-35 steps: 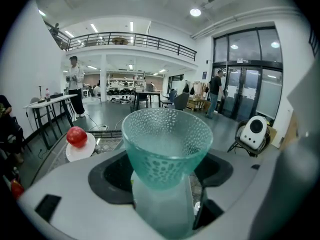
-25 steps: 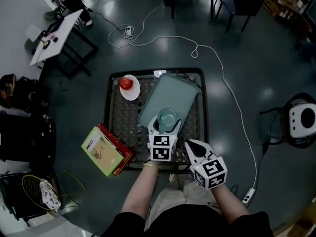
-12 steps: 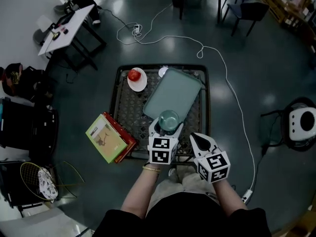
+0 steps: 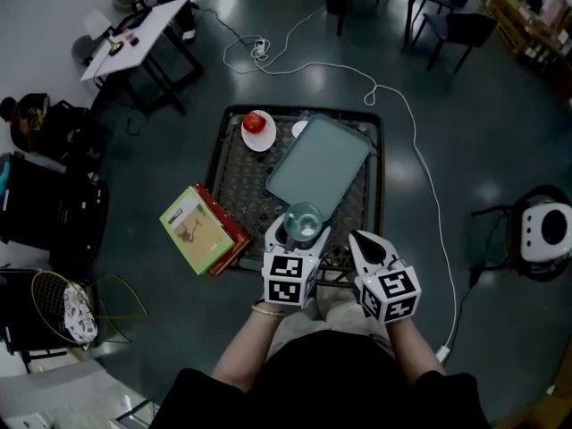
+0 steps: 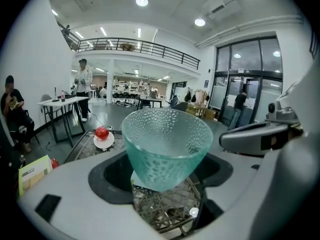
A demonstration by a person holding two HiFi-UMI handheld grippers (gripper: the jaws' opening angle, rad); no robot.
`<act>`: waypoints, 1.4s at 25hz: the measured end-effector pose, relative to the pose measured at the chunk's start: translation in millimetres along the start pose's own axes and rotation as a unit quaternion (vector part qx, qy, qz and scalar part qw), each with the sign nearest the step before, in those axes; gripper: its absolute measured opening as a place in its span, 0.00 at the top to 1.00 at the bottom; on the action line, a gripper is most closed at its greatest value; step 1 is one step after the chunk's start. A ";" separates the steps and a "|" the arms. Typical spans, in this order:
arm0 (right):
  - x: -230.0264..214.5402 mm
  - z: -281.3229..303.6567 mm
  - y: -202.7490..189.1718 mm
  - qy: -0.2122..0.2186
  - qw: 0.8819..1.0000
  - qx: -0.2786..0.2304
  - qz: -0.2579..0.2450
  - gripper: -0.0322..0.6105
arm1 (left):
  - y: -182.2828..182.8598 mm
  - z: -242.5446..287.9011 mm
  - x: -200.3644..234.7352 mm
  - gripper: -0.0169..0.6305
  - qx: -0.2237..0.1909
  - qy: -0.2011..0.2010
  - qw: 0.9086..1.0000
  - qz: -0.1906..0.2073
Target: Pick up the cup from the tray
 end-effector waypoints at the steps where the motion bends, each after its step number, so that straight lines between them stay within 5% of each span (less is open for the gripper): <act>1: 1.8 -0.9 -0.9 0.001 1.000 0.000 -0.001 0.94 | 1.5 -4.9 -0.2 0.42 -0.003 0.001 1.000 0.000; 35: 30.6 -22.3 -17.2 0.015 0.999 -0.010 -0.032 0.94 | 12.2 -59.7 -26.3 0.42 -0.034 -0.005 0.999 0.006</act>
Point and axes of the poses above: the fingertips, and each gripper's own axes: z forward along the fingers, x to its left, y out of its top, the point moved 1 cm from there along -z, backward along the fingers, and after that the axes turned 13 degrees about z, right-handed, at the moved point
